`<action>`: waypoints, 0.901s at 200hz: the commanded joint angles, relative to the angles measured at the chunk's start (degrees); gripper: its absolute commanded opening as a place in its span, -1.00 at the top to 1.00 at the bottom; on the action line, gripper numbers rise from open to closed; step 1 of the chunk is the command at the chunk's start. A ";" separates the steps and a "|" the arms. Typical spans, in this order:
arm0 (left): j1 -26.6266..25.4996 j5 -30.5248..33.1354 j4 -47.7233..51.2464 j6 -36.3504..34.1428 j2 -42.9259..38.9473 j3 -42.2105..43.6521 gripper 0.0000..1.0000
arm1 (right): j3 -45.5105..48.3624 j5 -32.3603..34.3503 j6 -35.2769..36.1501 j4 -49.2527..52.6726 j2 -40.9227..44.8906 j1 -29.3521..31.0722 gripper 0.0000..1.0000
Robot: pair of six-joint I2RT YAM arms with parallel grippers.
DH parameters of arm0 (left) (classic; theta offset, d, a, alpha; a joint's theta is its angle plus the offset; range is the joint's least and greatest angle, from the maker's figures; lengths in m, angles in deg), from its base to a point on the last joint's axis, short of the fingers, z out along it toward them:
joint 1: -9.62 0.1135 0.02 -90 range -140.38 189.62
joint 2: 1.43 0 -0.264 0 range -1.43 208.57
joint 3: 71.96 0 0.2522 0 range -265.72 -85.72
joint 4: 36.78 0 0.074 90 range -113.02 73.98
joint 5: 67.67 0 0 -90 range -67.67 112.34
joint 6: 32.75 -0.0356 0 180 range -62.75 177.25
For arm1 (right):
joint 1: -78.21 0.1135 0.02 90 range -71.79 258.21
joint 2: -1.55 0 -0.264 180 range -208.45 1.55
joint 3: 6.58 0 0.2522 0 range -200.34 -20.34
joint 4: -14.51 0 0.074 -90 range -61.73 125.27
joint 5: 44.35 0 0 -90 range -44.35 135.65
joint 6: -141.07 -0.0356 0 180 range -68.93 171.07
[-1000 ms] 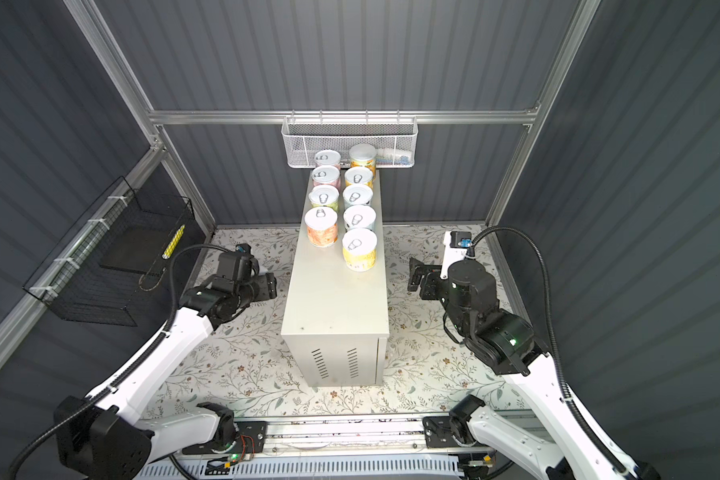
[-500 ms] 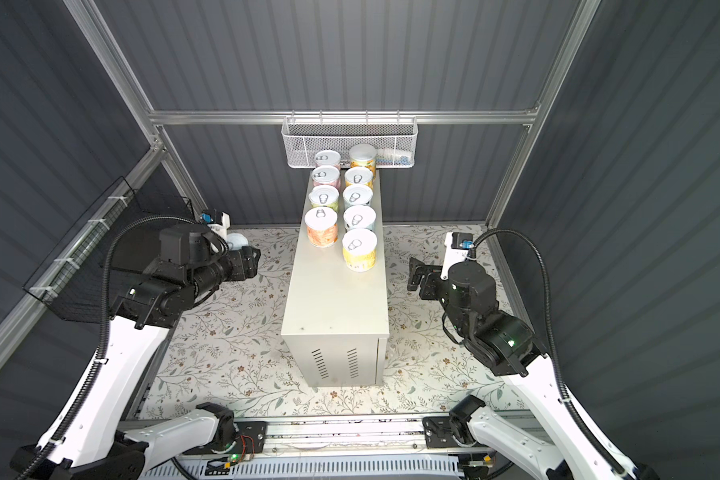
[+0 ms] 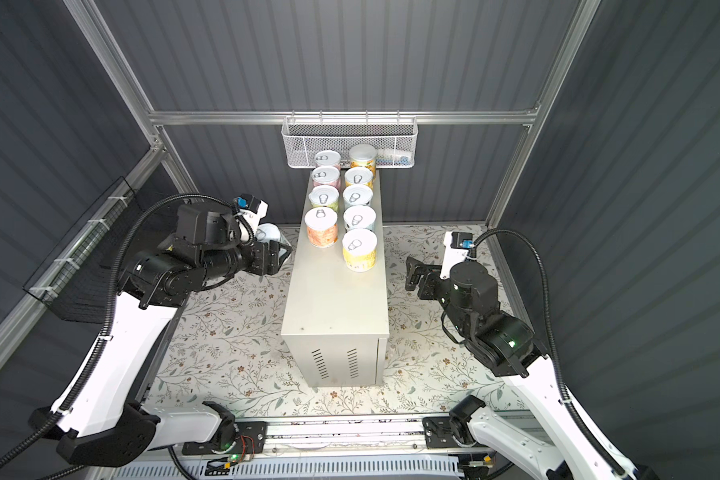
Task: Place and organize the canned foods onto the counter
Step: 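Lift the white-lidded can with the left gripper up toward the cabinet top, then lower the held can onto the cabinet top in front of the orange can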
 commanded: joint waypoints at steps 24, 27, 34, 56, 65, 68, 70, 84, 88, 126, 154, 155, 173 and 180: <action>-7.84 3.62 2.06 -3.06 3.49 -7.50 1.00 | 0.89 -0.36 -0.39 -0.94 1.50 -0.19 -0.98; -8.43 3.82 2.38 -3.05 3.96 -7.98 1.00 | 0.93 -0.48 -0.39 -0.89 1.49 -0.29 -0.98; -9.60 4.69 2.92 -3.24 4.91 -8.88 1.00 | 0.85 -0.58 -0.39 -0.86 1.49 -0.27 -0.98; -11.75 5.89 3.89 -3.61 6.92 -10.96 1.00 | 0.89 -0.63 -0.39 -0.81 1.74 -0.30 -0.98; -12.04 6.02 4.25 -3.72 7.43 -11.62 1.00 | 1.09 -0.82 -0.39 -0.81 2.01 -0.32 -0.98; -12.10 5.98 4.35 -3.71 7.61 -11.84 1.00 | 1.13 -0.87 -0.37 -0.83 2.09 -0.30 -0.98; -12.18 5.95 4.40 -3.72 7.74 -11.95 1.00 | 1.15 -0.87 -0.39 -0.87 2.17 -0.29 -0.98; -12.52 5.32 4.69 -3.68 8.50 -12.53 1.00 | 1.33 -0.67 -0.34 -0.78 2.53 -0.35 -0.98; -12.62 5.03 4.76 -3.70 8.65 -12.74 1.00 | 1.38 -0.70 -0.31 -0.64 2.67 -0.34 -0.98; -13.58 3.52 5.81 -4.36 10.66 -13.66 1.00 | 2.01 -0.66 -0.20 -0.81 3.28 -0.60 -0.98; -13.87 2.14 6.14 -4.57 11.67 -13.96 1.00 | 2.12 -1.20 -0.30 -1.02 3.25 -0.76 -0.98; -13.87 2.10 6.22 -4.59 11.72 -13.95 1.00 | 2.12 -1.17 -0.30 -1.04 3.25 -0.77 -0.98; -13.94 2.30 6.48 -4.65 12.31 -14.22 1.00 | 2.14 -1.37 -0.30 -1.05 3.25 -0.82 -0.98; -13.91 2.29 6.64 -4.69 12.66 -14.44 1.00 | 2.13 -1.43 -0.30 -1.01 3.25 -0.83 -0.98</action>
